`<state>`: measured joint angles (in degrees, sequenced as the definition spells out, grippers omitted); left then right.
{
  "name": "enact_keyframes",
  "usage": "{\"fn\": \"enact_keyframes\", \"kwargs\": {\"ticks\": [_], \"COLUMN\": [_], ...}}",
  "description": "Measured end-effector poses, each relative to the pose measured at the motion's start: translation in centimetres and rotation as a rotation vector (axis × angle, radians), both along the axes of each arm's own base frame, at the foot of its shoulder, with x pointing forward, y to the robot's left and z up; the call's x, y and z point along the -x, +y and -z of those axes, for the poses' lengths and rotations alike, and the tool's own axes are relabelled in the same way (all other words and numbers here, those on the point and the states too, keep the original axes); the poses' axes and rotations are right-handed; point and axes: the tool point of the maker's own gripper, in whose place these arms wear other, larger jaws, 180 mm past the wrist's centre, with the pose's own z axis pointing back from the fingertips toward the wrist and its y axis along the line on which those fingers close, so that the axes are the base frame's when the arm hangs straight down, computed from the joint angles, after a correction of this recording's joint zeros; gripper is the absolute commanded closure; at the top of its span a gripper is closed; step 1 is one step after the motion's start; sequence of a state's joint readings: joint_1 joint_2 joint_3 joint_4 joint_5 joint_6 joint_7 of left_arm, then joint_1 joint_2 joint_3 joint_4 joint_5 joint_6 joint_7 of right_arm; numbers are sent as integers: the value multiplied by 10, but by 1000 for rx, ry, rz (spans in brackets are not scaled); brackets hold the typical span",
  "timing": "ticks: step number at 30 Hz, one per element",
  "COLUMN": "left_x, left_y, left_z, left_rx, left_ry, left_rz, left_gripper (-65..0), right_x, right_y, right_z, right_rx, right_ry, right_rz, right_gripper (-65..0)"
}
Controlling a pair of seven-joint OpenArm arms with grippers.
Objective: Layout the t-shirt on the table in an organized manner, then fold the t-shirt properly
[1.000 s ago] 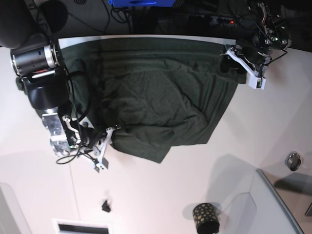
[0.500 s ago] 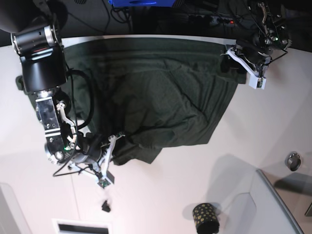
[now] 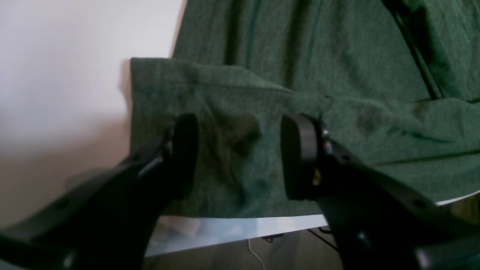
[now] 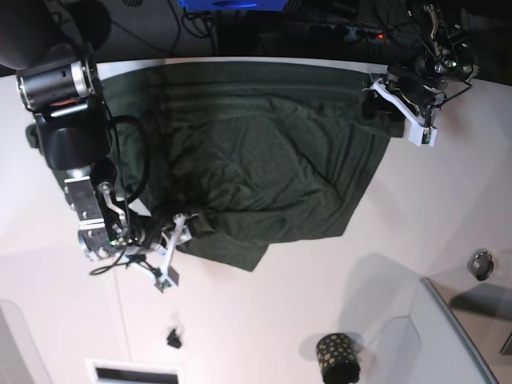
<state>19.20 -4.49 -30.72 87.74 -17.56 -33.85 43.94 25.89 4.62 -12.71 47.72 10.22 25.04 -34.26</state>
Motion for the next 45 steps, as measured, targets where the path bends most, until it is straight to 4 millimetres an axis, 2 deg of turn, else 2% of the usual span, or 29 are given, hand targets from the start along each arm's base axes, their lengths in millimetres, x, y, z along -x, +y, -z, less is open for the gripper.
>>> {"fn": "enact_keyframes", "kwargs": {"ticks": [5, 9, 13, 16, 22, 24, 27, 28, 30, 32, 35, 37, 39, 42, 45], "left_x": [0, 0, 0, 0, 0, 0, 0, 0, 0, 0, 0, 0, -1, -1, 0], "left_y": [0, 0, 1, 1, 1, 1, 1, 1, 1, 1, 1, 3, 6, 6, 7], "left_z": [0, 0, 0, 0, 0, 0, 0, 0, 0, 0, 0, -1, -2, -2, -2], "left_rx": [0, 0, -3, -3, -2, -3, -2, -2, -3, -3, -2, -8, -16, -15, -16], "left_ry": [0, 0, 0, 0, 0, 0, 0, 0, 0, 0, 0, 0, 0, 0, 0], "left_rz": [0, 0, 1, 1, 1, 1, 1, 1, 0, 1, 1, 4, 5, 5, 3], "left_gripper": [-327, -327, -327, -327, -327, -327, -327, -327, -327, -327, -327, -327, -327, -327, -327], "right_x": [-17, -27, -29, -29, -30, -30, -29, -28, -29, -32, -36, -36, -43, -51, -54], "right_y": [8, 16, 2, -14, -21, -20, -12, -9, -3, -2, 0, 4, 12, 17, 12], "right_z": [-14, -9, 8, 23, 29, 29, 30, 30, 29, 26, 21, 17, 9, 2, 0], "right_rx": [-12, -46, -60, -48, -49, -50, -56, -60, -68, -71, -60, -49, -66, -82, -84], "right_ry": [-31, -9, 2, -13, -34, -33, -25, -24, -24, -27, -6, 15, -11, -44, -70], "right_rz": [-1, 8, 66, 174, 216, 217, 210, 207, 203, 200, 196, 179, 171, 170, 180], "right_gripper": [-389, -389, -389, -390, -378, -288, -84, -66, -113, -219, -441, -560, -593, -582, -570]}}
